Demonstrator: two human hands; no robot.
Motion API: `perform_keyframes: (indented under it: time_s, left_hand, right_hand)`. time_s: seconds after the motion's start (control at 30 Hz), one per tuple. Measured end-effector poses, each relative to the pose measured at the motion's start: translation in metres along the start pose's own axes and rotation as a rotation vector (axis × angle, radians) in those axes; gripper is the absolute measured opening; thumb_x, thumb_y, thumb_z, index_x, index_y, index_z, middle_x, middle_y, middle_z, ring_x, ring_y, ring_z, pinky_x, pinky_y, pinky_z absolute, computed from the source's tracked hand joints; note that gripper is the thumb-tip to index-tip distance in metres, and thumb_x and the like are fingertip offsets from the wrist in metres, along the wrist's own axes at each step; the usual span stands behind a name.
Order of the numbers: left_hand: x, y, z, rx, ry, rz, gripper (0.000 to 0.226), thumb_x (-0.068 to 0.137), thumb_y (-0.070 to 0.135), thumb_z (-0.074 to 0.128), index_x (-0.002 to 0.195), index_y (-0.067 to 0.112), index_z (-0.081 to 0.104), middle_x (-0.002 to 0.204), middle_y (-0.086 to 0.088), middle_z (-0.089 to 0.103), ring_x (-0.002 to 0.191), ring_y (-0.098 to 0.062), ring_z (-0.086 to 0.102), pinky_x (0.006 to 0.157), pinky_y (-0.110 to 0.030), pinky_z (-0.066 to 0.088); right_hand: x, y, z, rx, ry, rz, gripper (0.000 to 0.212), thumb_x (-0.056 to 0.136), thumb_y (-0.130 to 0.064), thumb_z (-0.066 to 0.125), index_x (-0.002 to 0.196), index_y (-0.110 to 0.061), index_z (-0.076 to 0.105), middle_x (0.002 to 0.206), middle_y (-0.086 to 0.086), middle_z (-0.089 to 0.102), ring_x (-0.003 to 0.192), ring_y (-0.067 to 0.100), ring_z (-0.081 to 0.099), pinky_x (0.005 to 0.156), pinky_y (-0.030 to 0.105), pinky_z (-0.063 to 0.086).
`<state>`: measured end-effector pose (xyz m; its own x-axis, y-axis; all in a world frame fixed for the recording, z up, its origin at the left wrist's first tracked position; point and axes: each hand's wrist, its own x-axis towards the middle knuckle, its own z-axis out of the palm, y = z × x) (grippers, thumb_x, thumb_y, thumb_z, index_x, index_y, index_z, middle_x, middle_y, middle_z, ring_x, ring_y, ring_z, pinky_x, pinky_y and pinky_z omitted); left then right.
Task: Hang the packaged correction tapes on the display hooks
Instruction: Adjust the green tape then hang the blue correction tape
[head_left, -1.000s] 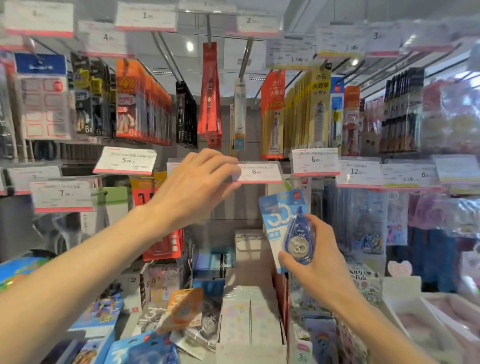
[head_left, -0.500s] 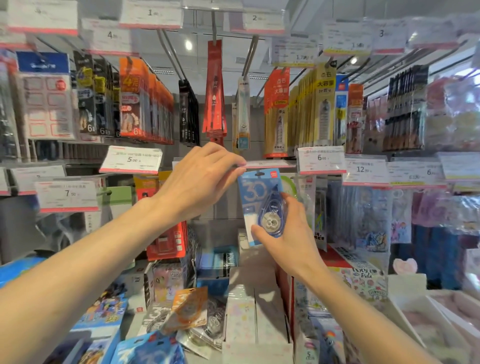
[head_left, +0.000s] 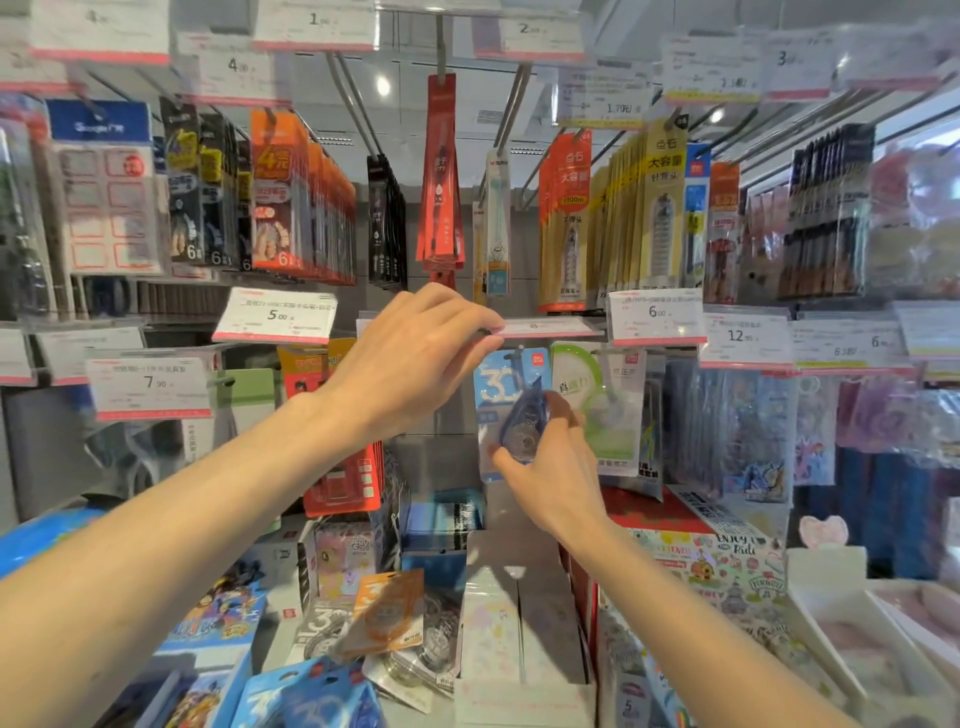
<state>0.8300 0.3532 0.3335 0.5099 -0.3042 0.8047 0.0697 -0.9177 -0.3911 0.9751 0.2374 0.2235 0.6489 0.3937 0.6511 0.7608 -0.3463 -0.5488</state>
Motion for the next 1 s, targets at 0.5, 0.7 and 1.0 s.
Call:
perform_keyframes:
  time_s: [0.5,0.7,1.0]
  left_hand:
    - [-0.006,0.003,0.001,-0.003,-0.003,0.024,0.038,0.103,0.04,0.047,0.124,0.013,0.063,0.125,0.001,0.069,0.114,-0.025,0.058,0.082,-0.046,0.052]
    - [-0.045,0.013,0.002,-0.024,0.115,-0.005,0.03,0.102,0.024,0.057,0.123,0.005,0.066,0.132,-0.009,0.064,0.12,-0.03,0.058,0.101,-0.042,0.049]
    - [-0.196,0.019,0.02,-0.203,-0.364,-0.465,0.029,0.095,0.037,0.053,0.12,0.023,0.06,0.109,0.005,0.063,0.094,-0.021,0.065,0.08,-0.04,0.054]
  right_hand:
    - [0.013,0.001,0.021,0.01,-0.036,0.071,0.08,0.084,-0.045,0.072,0.144,-0.015,0.027,0.135,0.013,0.047,0.117,0.036,0.056,0.082,0.041,0.053]
    - [-0.016,0.009,0.014,0.005,-0.077,0.072,0.072,0.088,-0.047,0.067,0.138,-0.005,0.035,0.142,0.016,0.045,0.122,0.035,0.052,0.094,0.039,0.044]
    - [-0.078,0.009,0.046,-0.056,-0.387,0.048,0.046,0.089,-0.044,0.065,0.127,-0.022,0.052,0.118,-0.002,0.061,0.103,0.018,0.062,0.082,0.029,0.043]
